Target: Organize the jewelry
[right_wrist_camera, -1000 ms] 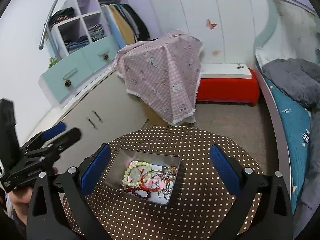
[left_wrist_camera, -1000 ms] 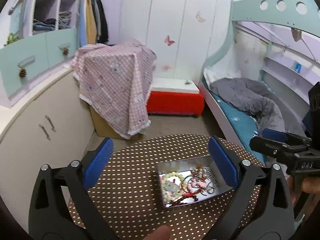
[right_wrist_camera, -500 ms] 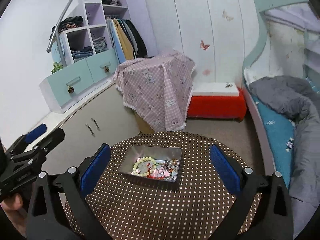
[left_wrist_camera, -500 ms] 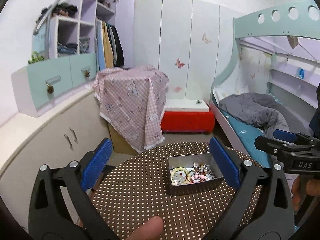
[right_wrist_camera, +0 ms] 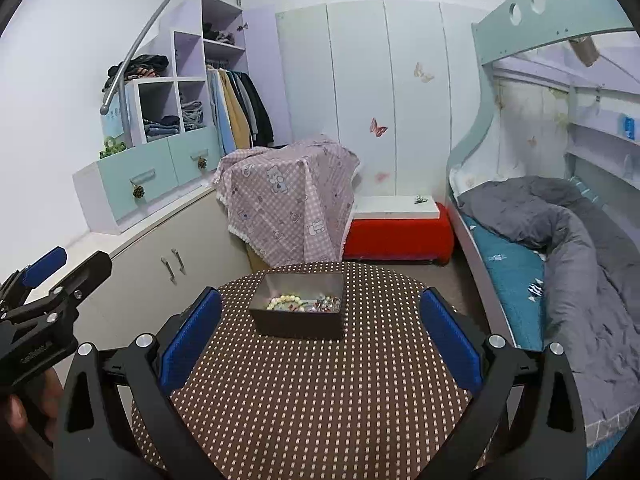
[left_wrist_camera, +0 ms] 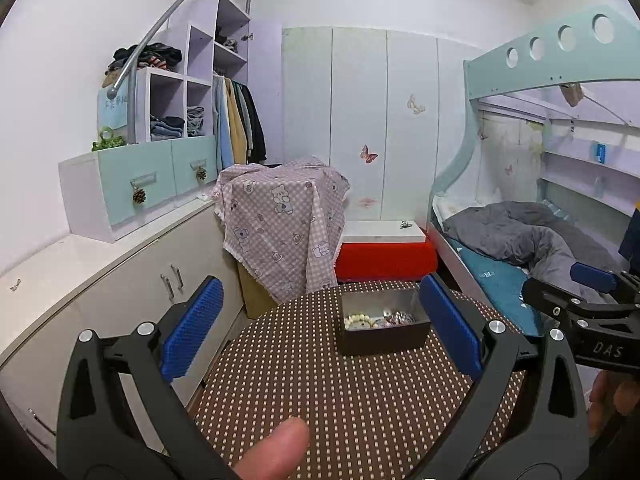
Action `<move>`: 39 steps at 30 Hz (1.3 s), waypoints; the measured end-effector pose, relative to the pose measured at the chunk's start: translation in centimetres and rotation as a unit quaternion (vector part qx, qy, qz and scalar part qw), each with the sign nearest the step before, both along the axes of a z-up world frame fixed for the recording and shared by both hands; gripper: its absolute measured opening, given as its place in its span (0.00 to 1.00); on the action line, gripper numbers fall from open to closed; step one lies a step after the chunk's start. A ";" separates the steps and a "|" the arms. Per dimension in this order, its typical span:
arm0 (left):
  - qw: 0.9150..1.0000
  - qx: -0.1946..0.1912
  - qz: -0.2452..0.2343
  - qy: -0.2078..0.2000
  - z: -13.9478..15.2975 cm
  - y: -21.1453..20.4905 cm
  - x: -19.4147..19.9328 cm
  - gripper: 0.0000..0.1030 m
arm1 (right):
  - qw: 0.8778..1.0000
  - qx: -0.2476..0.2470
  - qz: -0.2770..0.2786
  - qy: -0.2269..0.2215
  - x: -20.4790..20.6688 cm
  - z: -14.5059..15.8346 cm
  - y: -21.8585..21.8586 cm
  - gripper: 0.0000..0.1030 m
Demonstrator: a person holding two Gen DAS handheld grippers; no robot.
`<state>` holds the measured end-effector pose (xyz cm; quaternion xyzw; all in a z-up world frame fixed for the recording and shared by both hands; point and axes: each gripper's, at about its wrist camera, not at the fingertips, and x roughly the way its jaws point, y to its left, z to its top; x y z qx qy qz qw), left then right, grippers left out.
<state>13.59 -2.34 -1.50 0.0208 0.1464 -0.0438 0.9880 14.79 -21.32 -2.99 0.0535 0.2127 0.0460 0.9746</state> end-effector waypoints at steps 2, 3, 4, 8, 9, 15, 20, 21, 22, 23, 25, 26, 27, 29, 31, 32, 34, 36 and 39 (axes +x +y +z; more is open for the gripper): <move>1.000 0.003 0.004 -0.005 -0.1 0.0 -1.4 0.94 | 1.000 -0.007 -0.003 -0.008 -1.6 -0.1 0.4 0.93; 1.000 0.002 0.004 -0.007 -0.1 0.1 -1.9 0.94 | 1.000 -0.011 -0.006 -0.011 -2.2 -0.2 0.5 0.93; 1.000 0.002 0.003 -0.009 -0.2 0.1 -2.5 0.94 | 1.000 -0.015 -0.009 -0.014 -2.9 -0.2 0.7 0.93; 1.000 0.007 0.004 -0.020 -0.3 0.2 -4.9 0.94 | 0.999 -0.015 -0.014 -0.027 -5.0 -0.3 1.2 0.93; 1.000 0.008 0.004 -0.025 -0.2 0.3 -5.5 0.94 | 0.999 -0.016 -0.015 -0.030 -5.4 -0.3 1.3 0.93; 0.999 0.011 0.012 -0.038 -0.1 0.8 -7.4 0.94 | 0.999 -0.021 -0.018 -0.041 -6.9 -0.7 1.7 0.93; 0.999 0.012 0.022 -0.035 -0.2 0.9 -7.9 0.94 | 0.999 -0.025 -0.020 -0.042 -6.9 -0.7 1.8 0.93; 0.999 0.010 0.023 -0.034 -0.2 1.0 -8.0 0.94 | 0.999 -0.027 -0.022 -0.042 -6.9 -0.7 1.8 0.93; 0.999 0.009 0.022 -0.034 -0.2 0.9 -8.0 0.94 | 0.998 -0.028 -0.022 -0.042 -7.1 -0.8 1.8 0.93; 0.999 0.008 0.022 -0.033 -0.2 1.0 -8.0 0.94 | 0.999 -0.027 -0.022 -0.042 -7.1 -0.9 1.7 0.93; 0.999 0.008 0.021 -0.032 -0.3 0.7 -7.9 0.94 | 0.999 -0.026 -0.022 -0.040 -7.1 -1.0 1.7 0.93; 0.999 0.008 0.019 -0.031 -0.3 0.6 -7.9 0.94 | 0.999 -0.025 -0.022 -0.039 -7.1 -1.1 1.8 0.93; 0.999 0.007 0.018 -0.030 -0.4 0.5 -7.9 0.94 | 0.999 -0.026 -0.021 -0.038 -7.1 -1.2 1.8 0.93; 0.999 0.007 0.015 -0.027 -0.5 0.3 -7.8 0.94 | 0.999 -0.027 -0.021 -0.037 -7.3 -1.3 1.9 0.93; 0.999 0.008 0.015 -0.027 -0.5 0.3 -7.9 0.94 | 0.999 -0.026 -0.020 -0.039 -7.5 -1.2 1.9 0.93; 0.999 0.008 0.015 -0.027 -0.5 0.3 -7.9 0.94 | 0.999 -0.027 -0.019 -0.039 -7.6 -1.2 1.9 0.93; 1.000 0.006 0.014 -0.026 -0.6 0.3 -7.9 0.94 | 0.999 -0.028 -0.019 -0.040 -7.6 -1.2 1.9 0.93; 1.000 0.005 0.013 -0.026 -0.6 0.3 -7.9 0.94 | 0.999 -0.027 -0.017 -0.038 -7.6 -1.2 2.0 0.93; 1.000 0.005 0.015 -0.028 -0.8 0.3 -7.9 0.94 | 0.999 -0.028 -0.016 -0.037 -7.6 -1.2 2.1 0.93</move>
